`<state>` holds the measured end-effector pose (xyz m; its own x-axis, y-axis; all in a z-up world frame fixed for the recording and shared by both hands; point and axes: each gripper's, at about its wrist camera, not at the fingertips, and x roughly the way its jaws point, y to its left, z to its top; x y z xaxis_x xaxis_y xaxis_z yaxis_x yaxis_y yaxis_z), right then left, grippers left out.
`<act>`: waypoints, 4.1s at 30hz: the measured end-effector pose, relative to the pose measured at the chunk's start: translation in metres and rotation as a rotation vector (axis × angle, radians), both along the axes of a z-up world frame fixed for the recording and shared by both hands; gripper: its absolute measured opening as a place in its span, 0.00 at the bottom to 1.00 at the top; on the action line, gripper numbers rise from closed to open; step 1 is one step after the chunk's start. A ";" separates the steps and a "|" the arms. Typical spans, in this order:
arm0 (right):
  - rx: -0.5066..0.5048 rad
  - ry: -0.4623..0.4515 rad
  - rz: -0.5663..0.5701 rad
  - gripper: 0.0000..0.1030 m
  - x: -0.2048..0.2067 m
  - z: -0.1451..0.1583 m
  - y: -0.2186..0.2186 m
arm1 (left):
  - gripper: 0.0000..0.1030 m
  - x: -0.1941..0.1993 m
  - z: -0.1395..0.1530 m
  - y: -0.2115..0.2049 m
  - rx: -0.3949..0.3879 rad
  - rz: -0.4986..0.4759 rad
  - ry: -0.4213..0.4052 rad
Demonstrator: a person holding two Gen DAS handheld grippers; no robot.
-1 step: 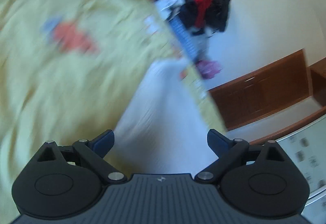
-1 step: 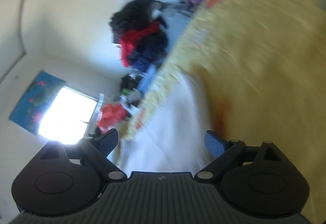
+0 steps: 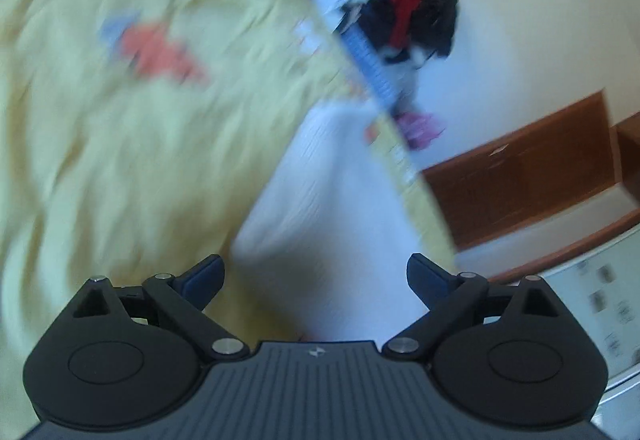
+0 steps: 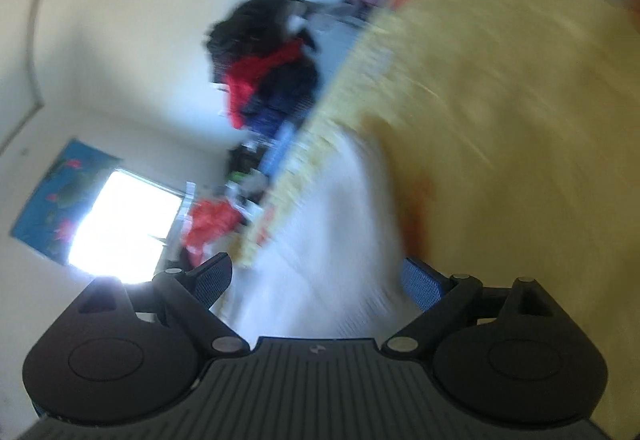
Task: Fold small clothes
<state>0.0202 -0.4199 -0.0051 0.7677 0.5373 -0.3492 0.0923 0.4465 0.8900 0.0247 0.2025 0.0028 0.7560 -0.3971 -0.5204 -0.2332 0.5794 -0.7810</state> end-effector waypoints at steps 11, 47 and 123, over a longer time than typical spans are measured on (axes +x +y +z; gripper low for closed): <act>-0.072 0.009 -0.028 0.69 0.053 -0.014 0.060 | 0.91 0.033 0.001 -0.043 0.102 0.050 -0.060; -0.015 0.055 -0.084 0.39 -0.004 -0.028 0.041 | 0.43 -0.019 -0.016 -0.020 -0.101 0.108 0.028; -0.892 -0.131 0.259 0.58 0.089 0.029 0.140 | 0.61 0.068 0.015 -0.124 1.008 -0.209 -0.084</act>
<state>0.1095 -0.2795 0.0238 0.7243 0.2721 -0.6335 -0.1820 0.9617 0.2050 0.0927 0.0783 0.0181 0.7714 0.0667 -0.6328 -0.0201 0.9965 0.0806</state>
